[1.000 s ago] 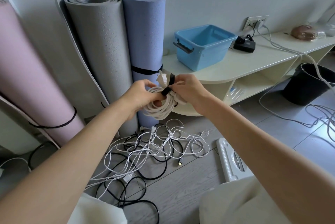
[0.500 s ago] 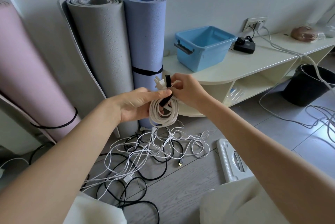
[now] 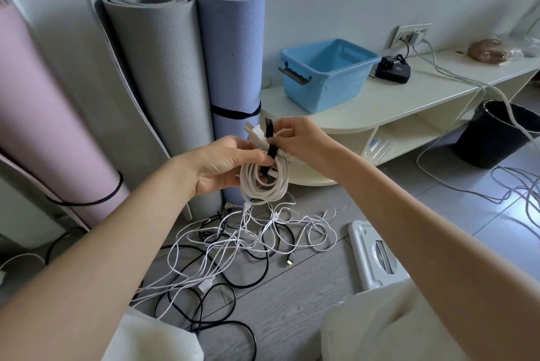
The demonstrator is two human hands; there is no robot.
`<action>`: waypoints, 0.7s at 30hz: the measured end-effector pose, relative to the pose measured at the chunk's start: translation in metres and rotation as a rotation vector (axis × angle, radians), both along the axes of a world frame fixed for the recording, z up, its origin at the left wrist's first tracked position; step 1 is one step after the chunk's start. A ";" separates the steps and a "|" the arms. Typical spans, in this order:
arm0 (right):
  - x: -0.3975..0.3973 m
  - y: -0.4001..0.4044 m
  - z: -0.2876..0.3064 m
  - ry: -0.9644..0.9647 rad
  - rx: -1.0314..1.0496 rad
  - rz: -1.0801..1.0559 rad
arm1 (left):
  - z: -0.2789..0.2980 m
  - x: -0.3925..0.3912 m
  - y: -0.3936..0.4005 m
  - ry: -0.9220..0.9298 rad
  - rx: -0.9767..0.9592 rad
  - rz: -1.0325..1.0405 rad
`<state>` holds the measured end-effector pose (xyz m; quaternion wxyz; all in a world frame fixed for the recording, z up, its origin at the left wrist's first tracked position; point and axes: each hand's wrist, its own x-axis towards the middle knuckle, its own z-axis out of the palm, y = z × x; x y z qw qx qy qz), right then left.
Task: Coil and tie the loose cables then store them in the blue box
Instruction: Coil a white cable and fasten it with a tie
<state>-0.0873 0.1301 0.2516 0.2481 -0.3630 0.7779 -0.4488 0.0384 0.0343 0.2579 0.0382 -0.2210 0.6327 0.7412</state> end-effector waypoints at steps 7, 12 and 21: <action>-0.001 -0.002 -0.002 -0.029 -0.031 -0.039 | -0.009 -0.008 0.000 0.024 -0.171 0.201; 0.001 -0.003 -0.005 0.088 -0.011 0.018 | -0.009 -0.006 -0.001 -0.056 -0.200 0.154; 0.002 -0.002 -0.002 0.269 -0.001 0.124 | -0.002 0.005 -0.007 -0.097 0.107 -0.013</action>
